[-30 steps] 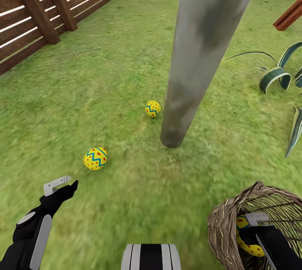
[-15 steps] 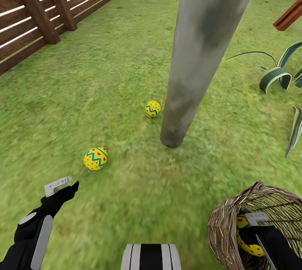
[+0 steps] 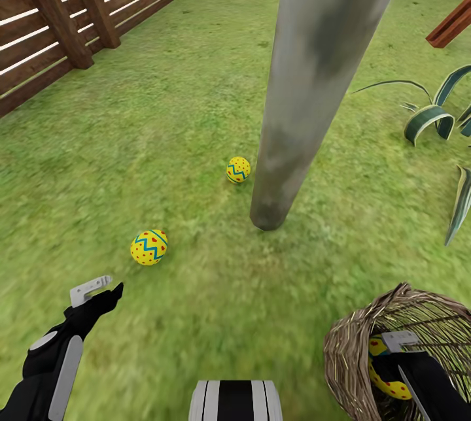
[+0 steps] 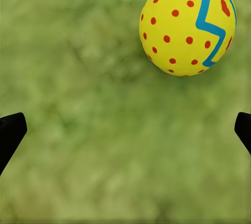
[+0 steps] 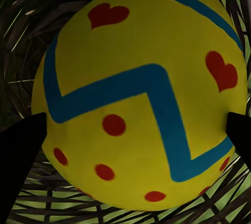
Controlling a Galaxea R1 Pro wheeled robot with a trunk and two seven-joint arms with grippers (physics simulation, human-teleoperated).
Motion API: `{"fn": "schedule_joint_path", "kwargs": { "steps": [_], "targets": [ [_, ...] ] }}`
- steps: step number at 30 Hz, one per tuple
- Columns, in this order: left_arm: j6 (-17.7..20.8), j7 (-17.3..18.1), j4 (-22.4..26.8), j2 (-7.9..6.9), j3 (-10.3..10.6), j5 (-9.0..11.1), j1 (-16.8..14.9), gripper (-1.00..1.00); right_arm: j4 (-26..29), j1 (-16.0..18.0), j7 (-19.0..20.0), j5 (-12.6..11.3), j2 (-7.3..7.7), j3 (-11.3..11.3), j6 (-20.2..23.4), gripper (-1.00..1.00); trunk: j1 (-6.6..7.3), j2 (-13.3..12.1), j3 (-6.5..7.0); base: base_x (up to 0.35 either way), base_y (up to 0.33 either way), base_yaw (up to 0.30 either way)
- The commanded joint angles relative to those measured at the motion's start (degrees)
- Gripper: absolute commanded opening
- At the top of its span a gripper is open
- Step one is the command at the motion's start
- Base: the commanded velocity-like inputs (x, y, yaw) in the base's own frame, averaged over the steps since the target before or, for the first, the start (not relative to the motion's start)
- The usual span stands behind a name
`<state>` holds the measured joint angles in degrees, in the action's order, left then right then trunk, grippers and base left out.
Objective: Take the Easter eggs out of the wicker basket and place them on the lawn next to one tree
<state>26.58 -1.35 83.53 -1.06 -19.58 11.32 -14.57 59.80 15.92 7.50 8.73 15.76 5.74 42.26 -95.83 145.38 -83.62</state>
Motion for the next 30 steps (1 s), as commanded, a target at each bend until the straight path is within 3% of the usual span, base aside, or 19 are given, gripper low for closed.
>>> {"fn": "schedule_joint_path", "kwargs": {
  "steps": [1, 24, 30],
  "targets": [
    [0.32, -0.14, 0.06, 0.00, -0.02, 0.56, -0.02, 1.00, 0.06, -0.01, 0.58, -0.03, -0.02, 0.05, 0.28, -1.00, 0.00, 0.01, -0.04, 0.000, 0.000, 0.000],
    [0.34, -0.14, 0.05, 0.00, -0.02, 0.55, -0.02, 1.00, 0.02, -0.01, 0.49, -0.03, -0.24, 0.07, 0.28, -1.00, 0.00, 0.01, -0.04, 0.000, 0.000, 0.000],
    [0.40, -0.14, -0.55, 0.00, -0.02, 0.53, -0.02, 1.00, -0.03, -0.01, 0.52, 0.03, -0.66, -0.02, 0.28, -1.00, 0.16, -0.07, 1.29, 0.000, 0.000, 0.000]
  ]
}}
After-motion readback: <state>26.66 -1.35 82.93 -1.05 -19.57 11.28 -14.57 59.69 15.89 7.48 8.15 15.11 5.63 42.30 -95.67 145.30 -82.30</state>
